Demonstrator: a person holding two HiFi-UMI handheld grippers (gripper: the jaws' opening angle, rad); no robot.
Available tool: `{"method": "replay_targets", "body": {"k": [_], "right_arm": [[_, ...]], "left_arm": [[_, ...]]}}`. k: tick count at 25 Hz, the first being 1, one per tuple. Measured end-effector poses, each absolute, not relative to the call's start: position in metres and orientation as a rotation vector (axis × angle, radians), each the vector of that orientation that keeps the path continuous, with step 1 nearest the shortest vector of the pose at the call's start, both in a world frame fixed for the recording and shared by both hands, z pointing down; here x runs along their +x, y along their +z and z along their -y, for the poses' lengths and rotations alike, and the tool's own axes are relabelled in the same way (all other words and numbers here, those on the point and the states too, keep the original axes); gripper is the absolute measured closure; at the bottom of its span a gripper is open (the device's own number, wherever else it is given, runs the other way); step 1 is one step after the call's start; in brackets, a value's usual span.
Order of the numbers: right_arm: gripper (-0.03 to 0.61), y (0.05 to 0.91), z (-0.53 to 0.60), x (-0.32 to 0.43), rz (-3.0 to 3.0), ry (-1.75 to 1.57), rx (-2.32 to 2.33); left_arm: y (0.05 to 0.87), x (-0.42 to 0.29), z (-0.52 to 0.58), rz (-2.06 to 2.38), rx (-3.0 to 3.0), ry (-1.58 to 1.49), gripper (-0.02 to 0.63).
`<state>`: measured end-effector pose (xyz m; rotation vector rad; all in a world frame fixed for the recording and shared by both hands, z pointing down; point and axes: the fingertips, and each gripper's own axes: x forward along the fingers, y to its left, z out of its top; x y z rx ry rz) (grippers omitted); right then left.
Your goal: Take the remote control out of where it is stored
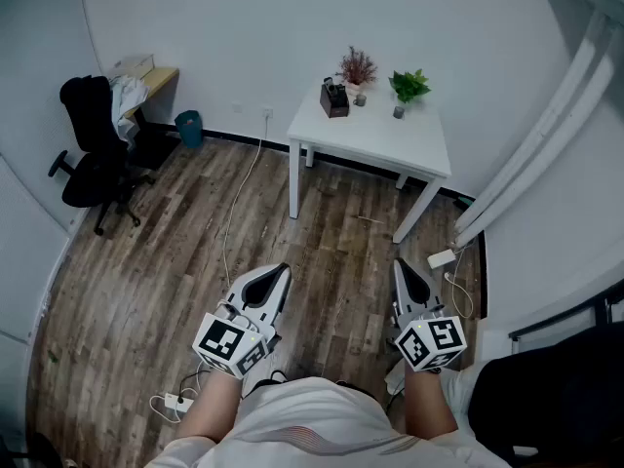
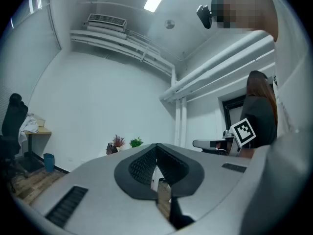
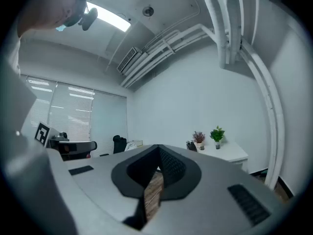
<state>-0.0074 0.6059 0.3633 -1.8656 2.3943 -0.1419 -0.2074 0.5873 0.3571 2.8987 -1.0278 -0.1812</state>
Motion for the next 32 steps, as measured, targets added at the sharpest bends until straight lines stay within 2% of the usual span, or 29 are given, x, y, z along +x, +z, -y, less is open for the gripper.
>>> {"method": "replay_targets", "body": {"k": [23, 32], "right_arm": [[0.566, 0.366, -0.596, -0.024, -2.400, -0.177, -1.797], [0.566, 0.380, -0.592, -0.045, -2.398, -0.215, -1.868]], "left_arm": [[0.359, -0.219, -0.579, 1.038, 2.891, -0.203, 0.604], [0.371, -0.249, -0.569, 1.020, 2.880, -0.197, 0.604]]}}
